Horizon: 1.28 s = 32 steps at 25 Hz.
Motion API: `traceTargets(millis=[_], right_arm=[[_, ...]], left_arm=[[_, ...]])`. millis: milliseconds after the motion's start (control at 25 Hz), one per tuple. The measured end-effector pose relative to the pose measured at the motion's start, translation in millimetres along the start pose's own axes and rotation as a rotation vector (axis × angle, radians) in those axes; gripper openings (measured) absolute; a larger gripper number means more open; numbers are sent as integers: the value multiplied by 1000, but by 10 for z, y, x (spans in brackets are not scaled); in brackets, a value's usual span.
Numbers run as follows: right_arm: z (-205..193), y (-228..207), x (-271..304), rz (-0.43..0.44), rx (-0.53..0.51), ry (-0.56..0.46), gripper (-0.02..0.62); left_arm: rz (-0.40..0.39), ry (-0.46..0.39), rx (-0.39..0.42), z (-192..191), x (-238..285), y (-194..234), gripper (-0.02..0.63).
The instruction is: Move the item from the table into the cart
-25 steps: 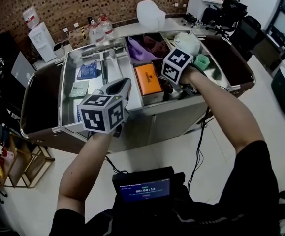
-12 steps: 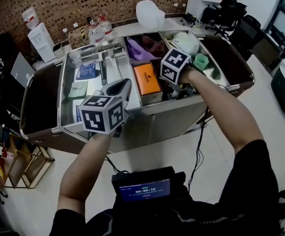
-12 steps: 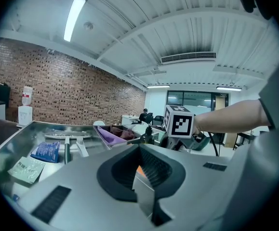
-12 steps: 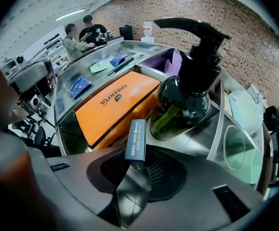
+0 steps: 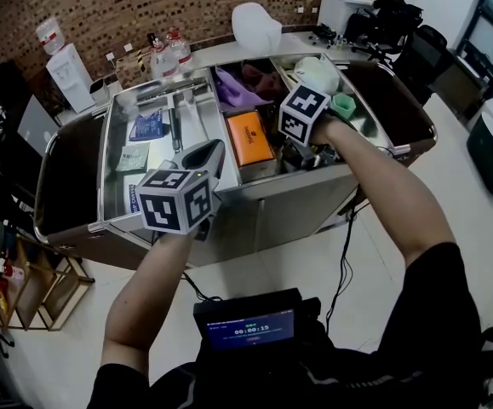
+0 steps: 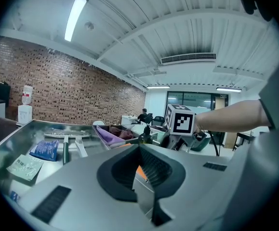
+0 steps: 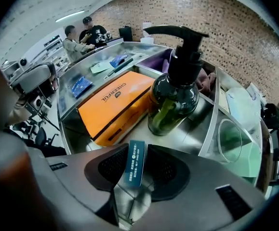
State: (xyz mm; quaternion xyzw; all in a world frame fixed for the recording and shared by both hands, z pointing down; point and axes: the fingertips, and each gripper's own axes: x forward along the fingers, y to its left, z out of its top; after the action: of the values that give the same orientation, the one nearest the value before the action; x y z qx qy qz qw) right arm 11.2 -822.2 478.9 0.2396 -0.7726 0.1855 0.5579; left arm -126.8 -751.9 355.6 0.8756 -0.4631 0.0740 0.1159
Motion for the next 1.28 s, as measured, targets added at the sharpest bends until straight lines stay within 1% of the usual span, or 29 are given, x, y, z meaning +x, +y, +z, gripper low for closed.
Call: traceTargets(millis=[160, 320, 400, 480, 600, 720, 800, 880, 960, 1080, 1200, 1280], right_arm=[[44, -15, -163, -8, 4, -64, 123], [126, 36, -451, 18, 9, -185, 123], [197, 88, -665, 21, 1, -293, 123], [257, 159, -926, 17, -4, -432, 123], [265, 300, -1302, 18, 4, -657, 123], [144, 369, -1561, -20, 25, -834, 123], [26, 411, -1697, -40, 47, -929, 123], [-96, 448, -1829, -42, 84, -1013, 123], [-213, 475, -1934, -51, 113, -1075, 123], [-375, 581, -2043, -84, 120, -1150, 123], [-520, 751, -2123, -108, 119, -1245, 123], [-594, 833, -2128, -131, 123, -1287, 123]], left_arm=[[-1, -5, 6, 38, -26, -50, 0], [2, -22, 6, 100, -71, -102, 0], [-5, -39, 6, 136, -126, -138, 0], [-2, -71, 9, 185, -219, -145, 0], [39, -127, 14, 254, -383, -70, 0], [78, -159, 13, 233, -510, -10, 0], [90, -159, 16, 186, -567, 0, 0], [96, -157, 8, 150, -609, 10, 0], [102, -160, -1, 128, -637, 21, 0], [108, -179, 6, 115, -711, -3, 0], [125, -217, 35, 81, -840, -61, 0], [134, -236, 64, 48, -913, -113, 0]])
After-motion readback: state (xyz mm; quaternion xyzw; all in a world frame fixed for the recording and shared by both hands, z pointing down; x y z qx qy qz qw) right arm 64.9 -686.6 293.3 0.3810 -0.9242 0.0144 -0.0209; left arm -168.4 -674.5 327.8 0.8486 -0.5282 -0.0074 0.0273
